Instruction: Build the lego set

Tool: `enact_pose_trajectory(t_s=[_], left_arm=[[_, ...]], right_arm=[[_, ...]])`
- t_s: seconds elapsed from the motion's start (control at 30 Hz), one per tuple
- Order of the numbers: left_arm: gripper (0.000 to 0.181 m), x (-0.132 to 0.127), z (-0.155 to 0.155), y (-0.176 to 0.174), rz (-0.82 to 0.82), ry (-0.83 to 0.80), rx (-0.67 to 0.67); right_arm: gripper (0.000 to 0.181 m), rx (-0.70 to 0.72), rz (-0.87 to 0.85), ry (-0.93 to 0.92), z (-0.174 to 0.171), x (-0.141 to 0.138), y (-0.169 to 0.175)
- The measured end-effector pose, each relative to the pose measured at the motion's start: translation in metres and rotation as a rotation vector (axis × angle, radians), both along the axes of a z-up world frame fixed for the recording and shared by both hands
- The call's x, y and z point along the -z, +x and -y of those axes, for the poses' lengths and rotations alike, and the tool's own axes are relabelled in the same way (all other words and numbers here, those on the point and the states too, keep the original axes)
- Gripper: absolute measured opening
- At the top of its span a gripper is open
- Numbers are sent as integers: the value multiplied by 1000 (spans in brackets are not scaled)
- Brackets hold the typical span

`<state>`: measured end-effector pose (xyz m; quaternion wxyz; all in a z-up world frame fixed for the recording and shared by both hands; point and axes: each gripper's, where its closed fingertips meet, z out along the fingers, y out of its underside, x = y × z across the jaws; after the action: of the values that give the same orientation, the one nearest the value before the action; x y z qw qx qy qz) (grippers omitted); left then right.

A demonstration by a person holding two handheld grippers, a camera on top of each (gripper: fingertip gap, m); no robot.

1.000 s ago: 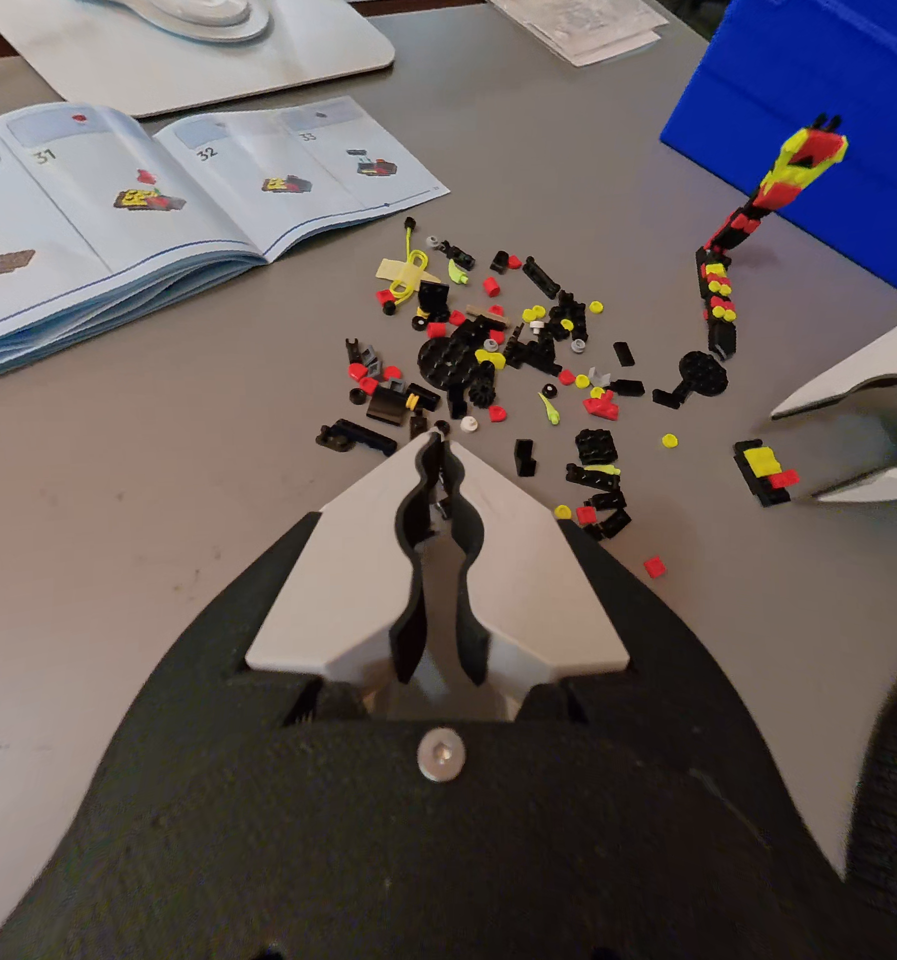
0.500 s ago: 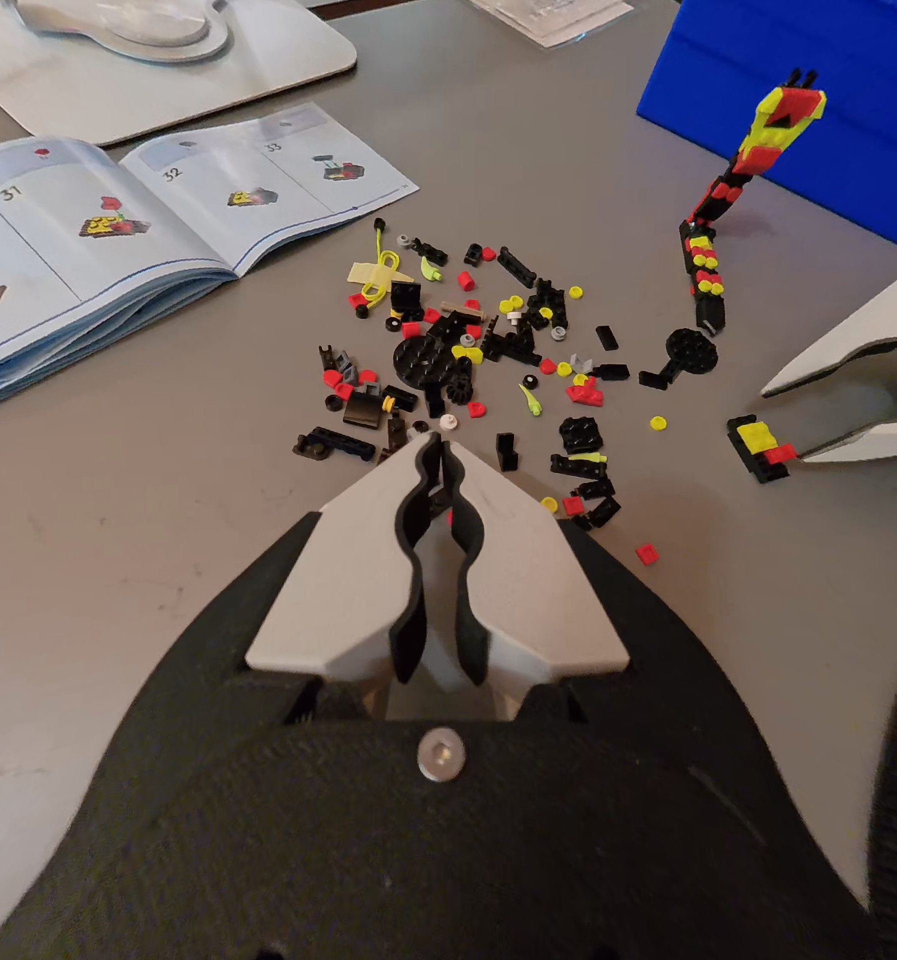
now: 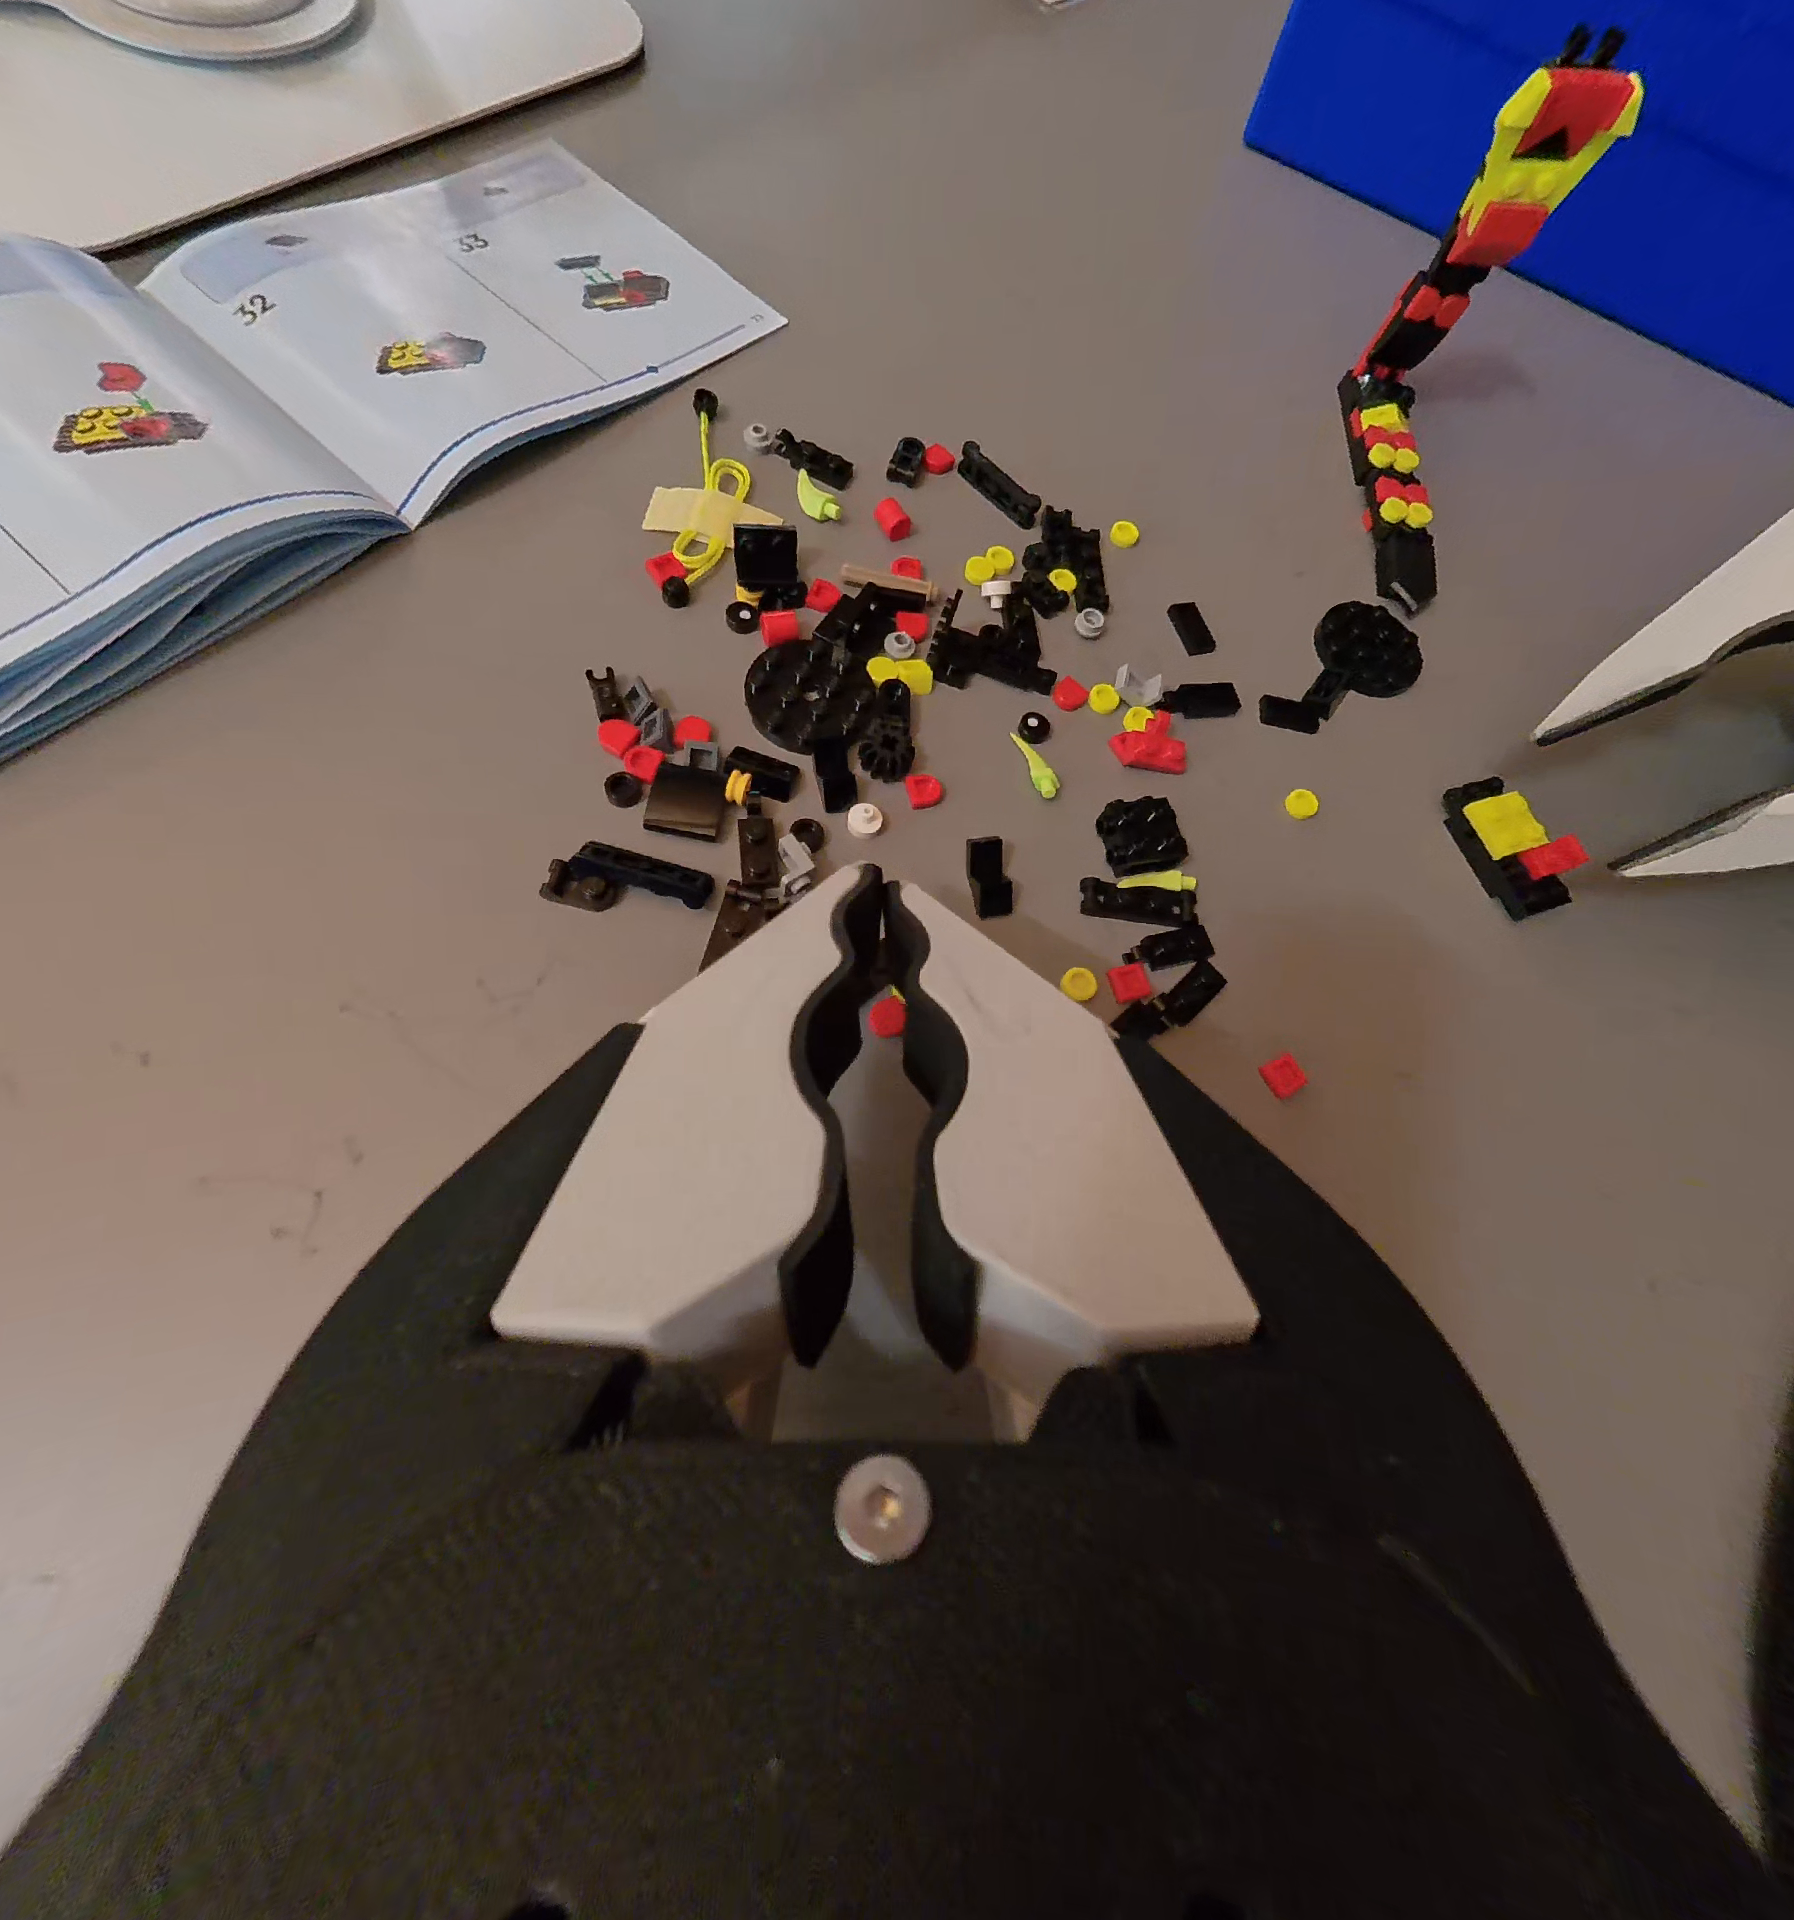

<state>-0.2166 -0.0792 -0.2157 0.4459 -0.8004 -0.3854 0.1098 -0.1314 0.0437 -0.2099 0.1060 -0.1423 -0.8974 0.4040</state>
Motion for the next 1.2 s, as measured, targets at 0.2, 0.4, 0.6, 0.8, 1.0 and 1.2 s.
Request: enact_pose_trajectory(t_s=[0.2,0.4,0.6,0.8,1.0,1.2], left_arm=[[0,-7,-12,17,3,19,139],[0,7,5,57,2,-188,366],[0,15,1,83,115,-177,481],[7,23,0,85,124,-221,484],[6,19,2,92,170,-190,504],[7,20,12,96,212,-206,505]], right_arm=[[28,-2,-1,-1,1,0,1],[28,-5,-3,-7,1,-2,2],[29,-9,-5,2,2,-1,3],[29,-9,0,3,2,0,3],[29,-9,-1,4,1,0,3],[29,-9,0,3,1,0,3]])
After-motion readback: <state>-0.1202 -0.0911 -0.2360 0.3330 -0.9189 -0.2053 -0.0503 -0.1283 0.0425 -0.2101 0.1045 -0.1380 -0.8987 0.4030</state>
